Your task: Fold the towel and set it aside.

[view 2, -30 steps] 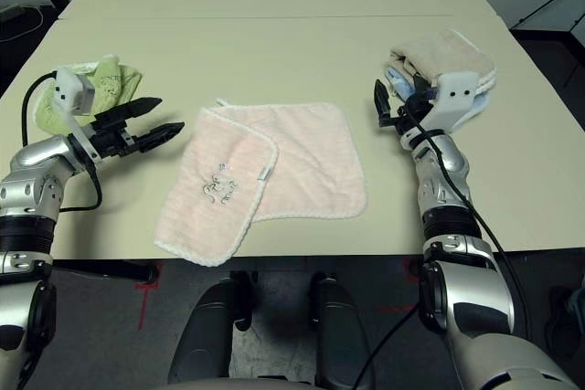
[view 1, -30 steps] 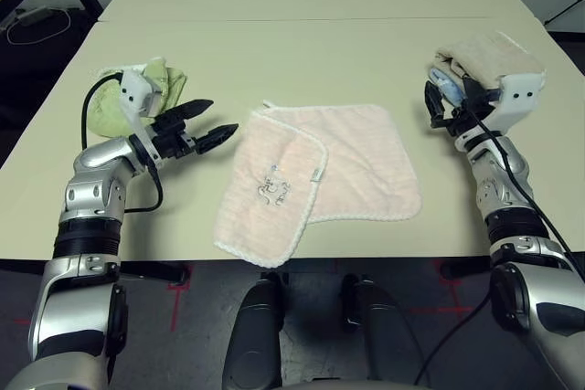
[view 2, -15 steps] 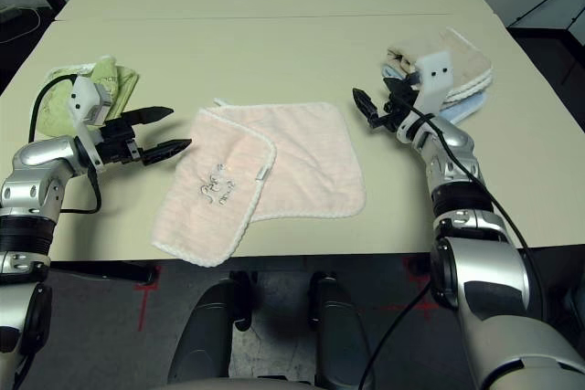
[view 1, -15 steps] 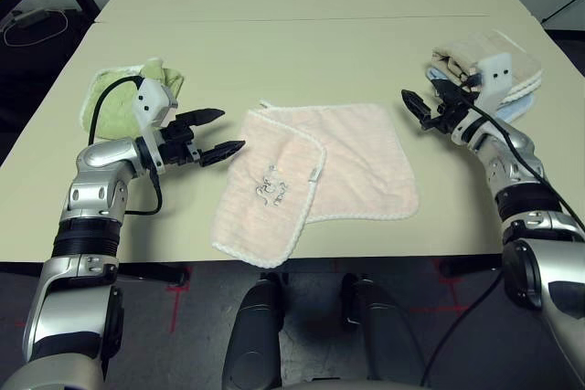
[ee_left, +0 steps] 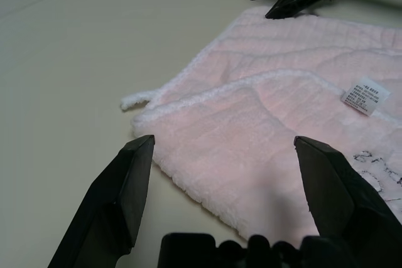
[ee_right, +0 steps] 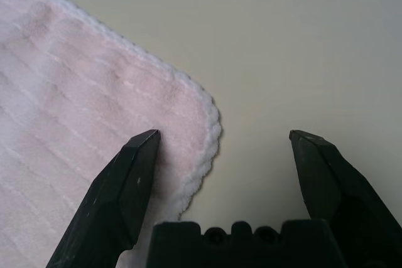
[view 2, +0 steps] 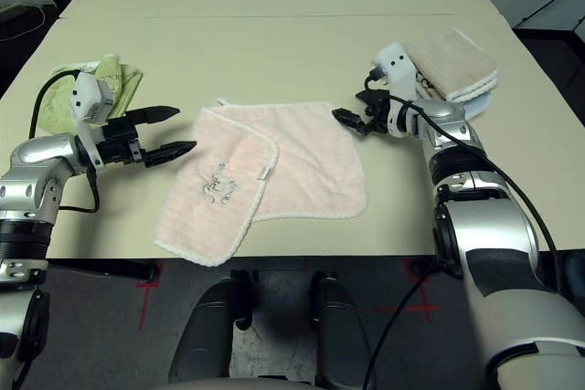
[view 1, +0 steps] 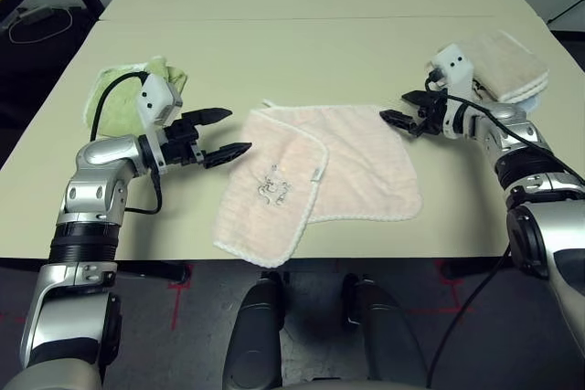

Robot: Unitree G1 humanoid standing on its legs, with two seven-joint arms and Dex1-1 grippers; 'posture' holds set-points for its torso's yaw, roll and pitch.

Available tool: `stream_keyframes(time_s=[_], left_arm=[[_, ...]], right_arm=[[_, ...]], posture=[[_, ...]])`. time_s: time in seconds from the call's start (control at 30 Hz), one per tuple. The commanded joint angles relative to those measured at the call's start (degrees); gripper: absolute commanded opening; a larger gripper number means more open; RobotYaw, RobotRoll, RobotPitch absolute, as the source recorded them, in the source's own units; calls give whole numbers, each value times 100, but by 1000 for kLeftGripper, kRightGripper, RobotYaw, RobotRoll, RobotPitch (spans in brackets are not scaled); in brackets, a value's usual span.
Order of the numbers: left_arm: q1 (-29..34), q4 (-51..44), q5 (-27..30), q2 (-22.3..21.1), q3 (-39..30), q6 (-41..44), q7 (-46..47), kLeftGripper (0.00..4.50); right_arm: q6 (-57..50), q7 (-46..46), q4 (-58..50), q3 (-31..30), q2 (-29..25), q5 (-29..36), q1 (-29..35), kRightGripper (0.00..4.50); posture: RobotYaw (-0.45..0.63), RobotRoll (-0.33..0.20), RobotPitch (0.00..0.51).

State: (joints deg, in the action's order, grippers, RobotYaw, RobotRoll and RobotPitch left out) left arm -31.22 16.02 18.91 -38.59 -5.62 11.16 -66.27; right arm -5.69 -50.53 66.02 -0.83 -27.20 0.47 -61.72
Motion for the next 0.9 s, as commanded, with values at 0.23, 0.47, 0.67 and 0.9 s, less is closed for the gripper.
stream_keyframes(time_s=[0.23, 0.47, 0.67, 0.9], left_arm=[[152, -347, 87, -49, 20, 195, 38, 4500], [213, -570, 125, -41, 36, 311, 56, 4500], [251, -689, 155, -49, 67, 393, 59, 4500], [213, -699, 141, -24, 122, 445, 48, 4500]], right_arm=[[-94, -118, 398, -160, 56, -296, -170, 4464], [-315, -249, 525, -132, 5, -355, -250, 3131], [-332, -275, 509, -84, -14, -333, -255, 928], [-246, -370, 407, 129, -28, -116, -241, 41]], posture=[[113, 0, 223], [119, 0, 217], [119, 0, 217], [105, 0, 212]])
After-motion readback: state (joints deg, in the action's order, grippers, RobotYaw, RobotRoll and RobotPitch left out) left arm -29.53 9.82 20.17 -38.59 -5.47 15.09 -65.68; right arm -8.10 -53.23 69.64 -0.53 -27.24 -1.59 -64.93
